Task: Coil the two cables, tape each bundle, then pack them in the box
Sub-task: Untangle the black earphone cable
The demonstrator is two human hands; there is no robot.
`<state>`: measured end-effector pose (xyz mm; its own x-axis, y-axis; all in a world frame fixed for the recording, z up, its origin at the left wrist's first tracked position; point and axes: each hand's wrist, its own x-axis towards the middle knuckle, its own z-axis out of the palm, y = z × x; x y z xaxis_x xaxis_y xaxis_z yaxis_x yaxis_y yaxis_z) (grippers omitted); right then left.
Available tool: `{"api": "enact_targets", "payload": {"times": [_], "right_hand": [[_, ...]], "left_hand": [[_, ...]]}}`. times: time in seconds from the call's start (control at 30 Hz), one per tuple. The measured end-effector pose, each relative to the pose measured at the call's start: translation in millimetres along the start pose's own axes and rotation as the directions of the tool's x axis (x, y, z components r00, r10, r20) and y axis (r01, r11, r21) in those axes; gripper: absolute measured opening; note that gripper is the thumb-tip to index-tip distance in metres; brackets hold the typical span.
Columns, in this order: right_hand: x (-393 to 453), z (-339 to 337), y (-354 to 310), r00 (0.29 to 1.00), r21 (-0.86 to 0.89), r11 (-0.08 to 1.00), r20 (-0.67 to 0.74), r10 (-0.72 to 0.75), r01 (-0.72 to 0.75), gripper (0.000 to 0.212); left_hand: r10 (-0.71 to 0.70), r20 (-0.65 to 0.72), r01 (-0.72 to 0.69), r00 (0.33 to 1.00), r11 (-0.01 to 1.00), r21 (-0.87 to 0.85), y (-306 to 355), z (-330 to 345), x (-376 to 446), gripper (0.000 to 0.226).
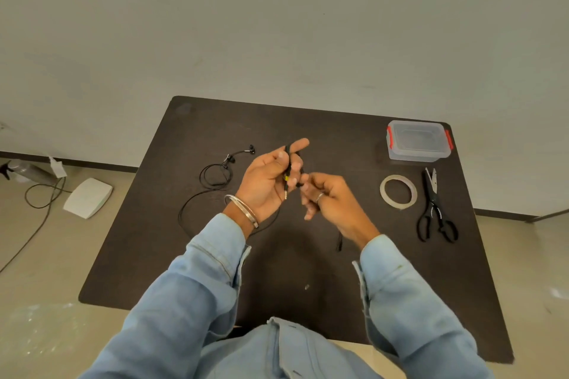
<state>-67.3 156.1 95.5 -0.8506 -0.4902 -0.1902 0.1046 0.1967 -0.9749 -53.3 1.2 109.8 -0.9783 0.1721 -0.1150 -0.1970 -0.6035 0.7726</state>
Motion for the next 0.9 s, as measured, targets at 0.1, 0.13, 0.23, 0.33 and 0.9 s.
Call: {"api": "enact_targets", "payload": {"times": [0.1,0.13,0.23,0.33,0.9], "right_hand": [[-11,0,-2,0.985,-0.017,0.993,0.127,0.12,-0.119,0.02],[-12,-3,-5,0.975,-0.061,0.985,0.143,0.169,-0.162,0.027],[-14,-16,-19,0.962,-0.289,0.939,0.141,0.235,-0.187,0.028],[-12,-28,-38,0.97,-0.471,0.879,0.166,0.178,-0.081,0.02],[26,-55,-37,0.995,-0.173,0.982,-0.048,-0.09,0.081,0.008]], "left_hand": [[0.023,-0.095,-0.011,0.995,0.991,0.133,0,-10,2,0.038],[0.03,-0.116,-0.007,0.993,0.981,0.194,-1,-14,1,0.039],[0.053,-0.156,0.016,0.986,0.912,0.409,-6,-22,3,0.046],[0.047,-0.141,0.041,0.989,0.827,0.56,-11,-25,6,0.045],[-0.162,0.253,0.1,0.954,0.965,0.242,-2,2,-6,0.037]]}}
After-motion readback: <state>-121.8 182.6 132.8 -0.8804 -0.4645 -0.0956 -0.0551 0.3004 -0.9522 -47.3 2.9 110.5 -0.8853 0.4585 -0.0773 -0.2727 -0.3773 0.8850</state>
